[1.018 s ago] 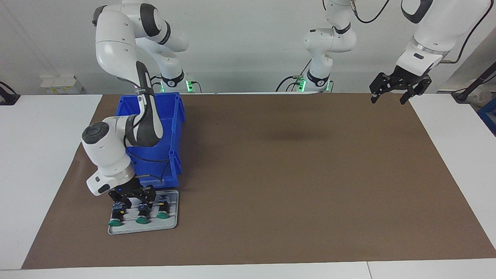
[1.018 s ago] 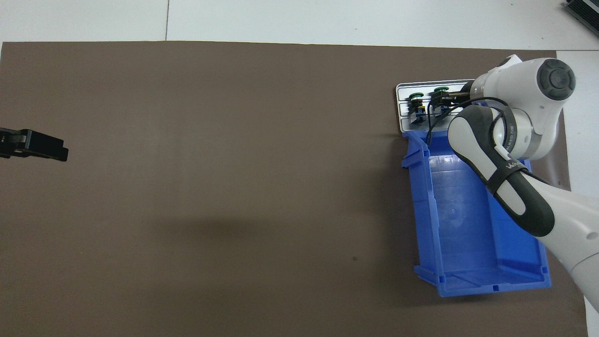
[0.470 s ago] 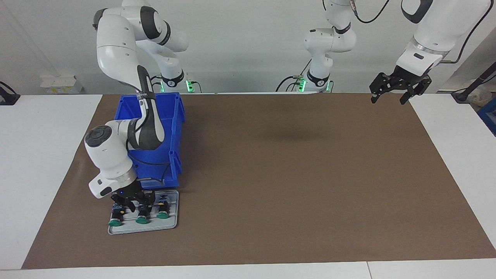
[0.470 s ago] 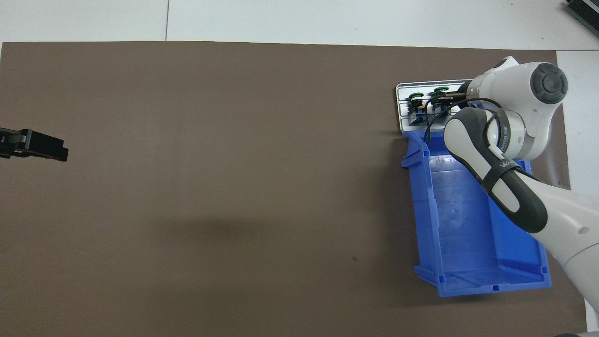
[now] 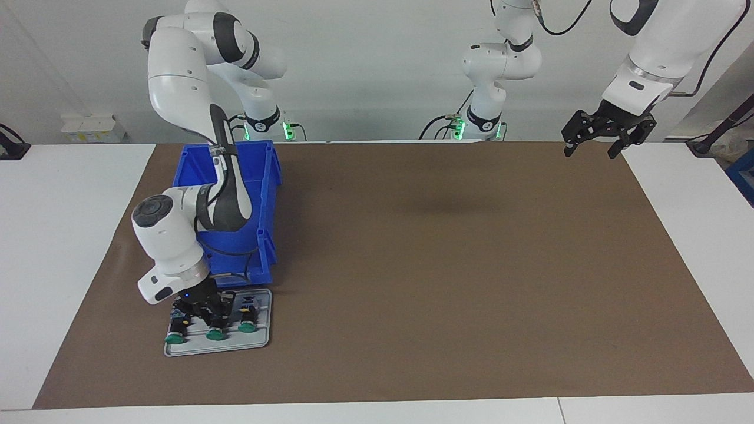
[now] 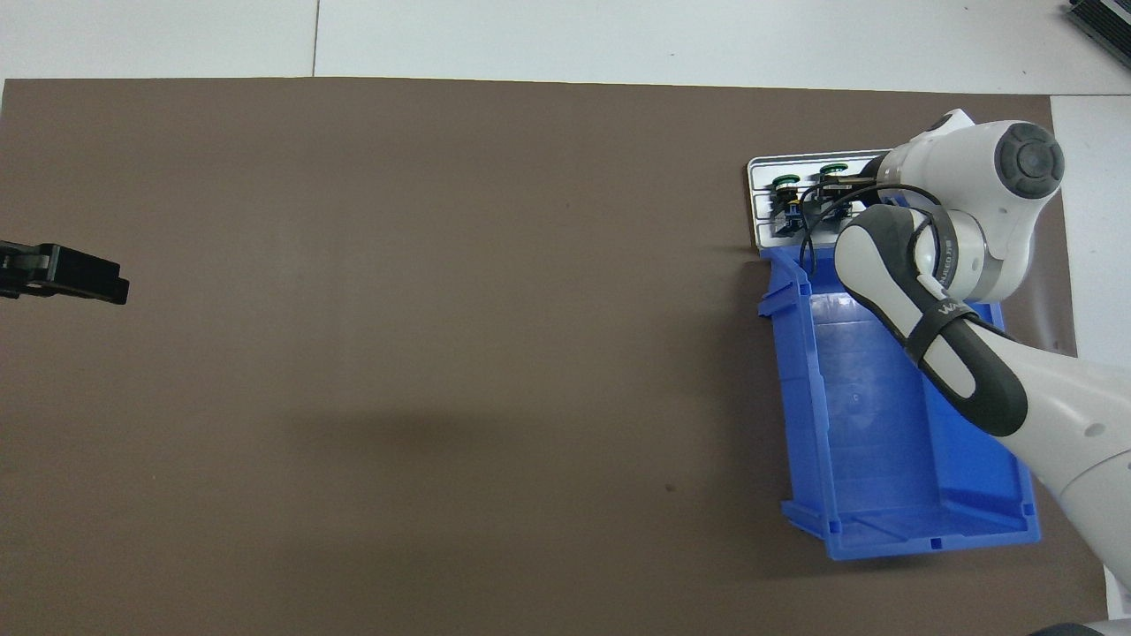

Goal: Place and press button with both arms
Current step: 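Grasp a green-capped button from the metal tray with the right gripper, then carry the button to the table middle and set it down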

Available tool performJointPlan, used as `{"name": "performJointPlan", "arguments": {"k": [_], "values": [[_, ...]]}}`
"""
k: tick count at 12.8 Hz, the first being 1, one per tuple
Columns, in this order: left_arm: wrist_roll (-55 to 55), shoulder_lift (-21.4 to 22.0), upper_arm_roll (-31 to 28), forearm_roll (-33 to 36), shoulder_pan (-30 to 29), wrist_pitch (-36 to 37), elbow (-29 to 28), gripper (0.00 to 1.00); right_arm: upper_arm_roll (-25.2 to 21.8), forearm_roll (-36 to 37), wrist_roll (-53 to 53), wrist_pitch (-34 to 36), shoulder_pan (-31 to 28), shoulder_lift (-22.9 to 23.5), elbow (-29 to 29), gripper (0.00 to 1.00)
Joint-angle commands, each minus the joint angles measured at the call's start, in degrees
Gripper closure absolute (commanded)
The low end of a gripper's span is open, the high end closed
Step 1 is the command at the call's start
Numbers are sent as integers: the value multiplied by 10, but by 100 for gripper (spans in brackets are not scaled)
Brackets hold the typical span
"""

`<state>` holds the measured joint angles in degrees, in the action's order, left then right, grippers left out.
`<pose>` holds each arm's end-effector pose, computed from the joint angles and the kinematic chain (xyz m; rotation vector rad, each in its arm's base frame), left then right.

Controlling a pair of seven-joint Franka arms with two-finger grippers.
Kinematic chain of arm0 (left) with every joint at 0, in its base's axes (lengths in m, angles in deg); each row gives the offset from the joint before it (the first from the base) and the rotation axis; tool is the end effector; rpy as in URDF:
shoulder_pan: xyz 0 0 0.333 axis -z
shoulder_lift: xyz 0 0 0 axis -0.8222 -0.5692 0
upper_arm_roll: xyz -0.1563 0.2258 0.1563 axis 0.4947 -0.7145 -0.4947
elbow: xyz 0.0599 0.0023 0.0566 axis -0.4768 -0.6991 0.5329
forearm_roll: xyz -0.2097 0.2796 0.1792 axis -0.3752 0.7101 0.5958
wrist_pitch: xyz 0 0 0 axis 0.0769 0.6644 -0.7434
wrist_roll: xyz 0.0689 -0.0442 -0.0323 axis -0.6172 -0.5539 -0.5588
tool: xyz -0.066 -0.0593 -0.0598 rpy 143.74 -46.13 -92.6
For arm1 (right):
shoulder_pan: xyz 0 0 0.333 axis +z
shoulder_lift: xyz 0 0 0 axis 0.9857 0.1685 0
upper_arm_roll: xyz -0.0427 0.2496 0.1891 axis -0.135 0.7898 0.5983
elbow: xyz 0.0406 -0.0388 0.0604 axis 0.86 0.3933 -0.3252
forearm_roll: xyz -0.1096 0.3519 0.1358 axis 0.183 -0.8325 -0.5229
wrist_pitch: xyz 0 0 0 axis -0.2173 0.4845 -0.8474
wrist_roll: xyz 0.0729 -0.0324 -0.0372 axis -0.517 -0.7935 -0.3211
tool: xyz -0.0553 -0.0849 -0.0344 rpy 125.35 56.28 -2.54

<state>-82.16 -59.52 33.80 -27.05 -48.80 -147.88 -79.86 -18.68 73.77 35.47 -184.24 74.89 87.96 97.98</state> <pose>0.5453 -0.0250 0.6382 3.1196 -0.1919 -0.0128 0.7160 -0.0118 0.3004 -3.0654 0.0542 -0.3921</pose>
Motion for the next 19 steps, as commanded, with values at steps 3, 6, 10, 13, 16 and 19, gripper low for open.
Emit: {"name": "performJointPlan", "arguments": {"k": [3,6,10,13,16,19], "values": [[3,15,5,11,-5,-1,-16,0,5,8,-9,142,-2,2,-104,100],[3,15,5,11,-5,-1,-16,0,11,1,29,232,22,-21,-154,100],[4,15,5,11,-5,-1,-16,0,6,11,248,285,125,-53,-158,100],[3,15,5,11,-5,-1,-16,0,7,29,421,275,196,-53,-157,100],[3,15,5,11,-5,-1,-16,0,9,40,596,248,241,-54,-150,100],[3,15,5,11,-5,-1,-16,0,8,125,785,251,317,-12,-154,100]]}}
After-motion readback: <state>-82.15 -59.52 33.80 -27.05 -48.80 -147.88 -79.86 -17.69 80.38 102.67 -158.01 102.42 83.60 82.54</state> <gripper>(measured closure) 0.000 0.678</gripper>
